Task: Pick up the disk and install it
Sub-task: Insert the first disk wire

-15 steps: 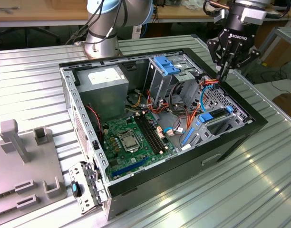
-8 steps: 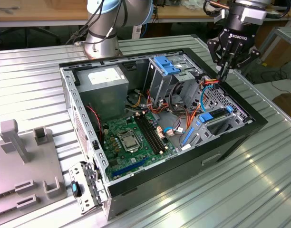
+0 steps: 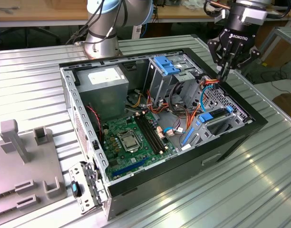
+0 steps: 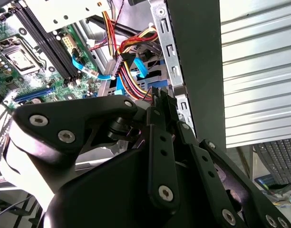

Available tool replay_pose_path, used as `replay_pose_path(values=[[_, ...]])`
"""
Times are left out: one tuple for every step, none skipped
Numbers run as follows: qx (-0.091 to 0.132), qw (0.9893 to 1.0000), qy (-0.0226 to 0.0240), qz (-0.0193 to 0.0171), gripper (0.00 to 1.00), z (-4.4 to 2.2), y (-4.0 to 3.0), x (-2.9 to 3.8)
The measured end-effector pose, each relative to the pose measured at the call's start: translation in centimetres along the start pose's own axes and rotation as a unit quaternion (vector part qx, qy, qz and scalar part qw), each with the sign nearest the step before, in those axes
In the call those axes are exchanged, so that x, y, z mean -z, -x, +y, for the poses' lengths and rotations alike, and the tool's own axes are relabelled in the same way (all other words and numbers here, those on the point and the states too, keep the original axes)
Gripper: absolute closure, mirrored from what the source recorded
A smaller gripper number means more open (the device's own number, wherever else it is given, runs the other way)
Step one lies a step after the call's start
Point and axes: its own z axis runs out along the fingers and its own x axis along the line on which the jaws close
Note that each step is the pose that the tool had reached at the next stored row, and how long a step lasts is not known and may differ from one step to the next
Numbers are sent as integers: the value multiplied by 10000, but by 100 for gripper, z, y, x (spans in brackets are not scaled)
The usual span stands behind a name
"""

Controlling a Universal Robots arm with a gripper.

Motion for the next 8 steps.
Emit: replay_pose_path(values=[[-1,10000,1,0,83,11,-12,-5],[-10,10000,1,-3,83,33,-38,-16],[-43,10000,5,-11,83,36,-41,-20],[-82,10000,9,-20,83,36,-41,-23],[-178,9998,21,-44,83,35,-40,-28],[-310,9995,37,-76,83,33,-40,-34],[-435,9990,51,-107,83,32,-39,-40],[-509,9986,60,-126,83,31,-39,-44]])
